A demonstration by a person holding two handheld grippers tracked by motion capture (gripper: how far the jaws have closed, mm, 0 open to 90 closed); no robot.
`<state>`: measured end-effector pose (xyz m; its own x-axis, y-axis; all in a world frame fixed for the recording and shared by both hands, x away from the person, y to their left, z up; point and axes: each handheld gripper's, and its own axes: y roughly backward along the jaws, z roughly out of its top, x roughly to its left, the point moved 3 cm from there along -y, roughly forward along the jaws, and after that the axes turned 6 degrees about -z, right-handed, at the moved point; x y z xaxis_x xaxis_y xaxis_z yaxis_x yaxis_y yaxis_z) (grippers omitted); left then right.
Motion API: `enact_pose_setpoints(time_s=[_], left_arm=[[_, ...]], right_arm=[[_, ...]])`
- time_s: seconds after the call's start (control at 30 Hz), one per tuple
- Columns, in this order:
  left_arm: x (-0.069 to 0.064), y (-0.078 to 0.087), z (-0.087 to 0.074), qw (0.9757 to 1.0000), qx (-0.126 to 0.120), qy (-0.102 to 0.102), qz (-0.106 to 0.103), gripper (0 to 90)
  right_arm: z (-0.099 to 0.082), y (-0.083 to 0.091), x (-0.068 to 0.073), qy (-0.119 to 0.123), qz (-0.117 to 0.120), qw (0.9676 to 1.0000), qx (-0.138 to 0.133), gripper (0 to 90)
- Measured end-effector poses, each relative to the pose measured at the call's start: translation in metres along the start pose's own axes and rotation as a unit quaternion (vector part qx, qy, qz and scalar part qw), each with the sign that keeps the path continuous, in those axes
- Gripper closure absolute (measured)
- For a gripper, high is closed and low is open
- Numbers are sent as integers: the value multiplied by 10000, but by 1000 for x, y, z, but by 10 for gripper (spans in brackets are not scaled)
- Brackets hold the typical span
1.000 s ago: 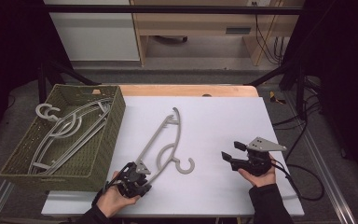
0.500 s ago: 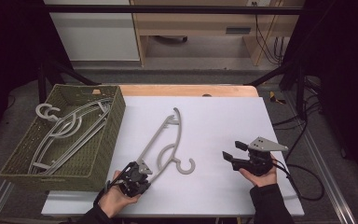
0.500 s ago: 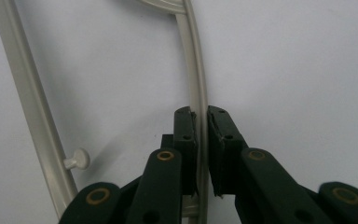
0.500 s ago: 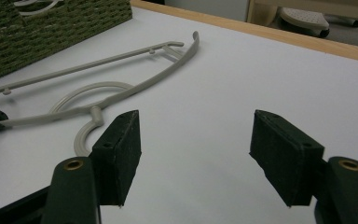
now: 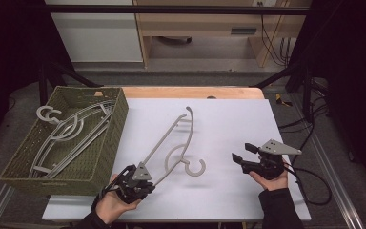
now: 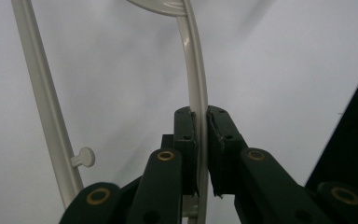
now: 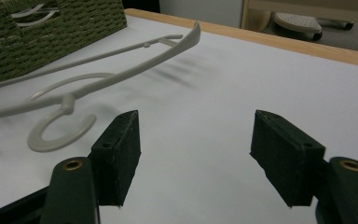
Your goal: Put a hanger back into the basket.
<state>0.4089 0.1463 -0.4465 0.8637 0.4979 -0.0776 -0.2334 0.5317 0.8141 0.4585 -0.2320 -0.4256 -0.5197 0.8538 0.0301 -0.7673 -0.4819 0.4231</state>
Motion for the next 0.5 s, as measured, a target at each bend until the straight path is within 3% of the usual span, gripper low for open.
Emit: enact_pose_setpoints(time_s=[0.37, 0.5], left_arm=[[1, 49, 13, 9983, -524, -187, -184, 828], [4, 67, 19, 9980, -548, -264, -187, 828]], right_arm=[[4, 10, -7, 7, -59, 9998, -213, 162], [5, 13, -9, -114, -95, 9996, -223, 127]])
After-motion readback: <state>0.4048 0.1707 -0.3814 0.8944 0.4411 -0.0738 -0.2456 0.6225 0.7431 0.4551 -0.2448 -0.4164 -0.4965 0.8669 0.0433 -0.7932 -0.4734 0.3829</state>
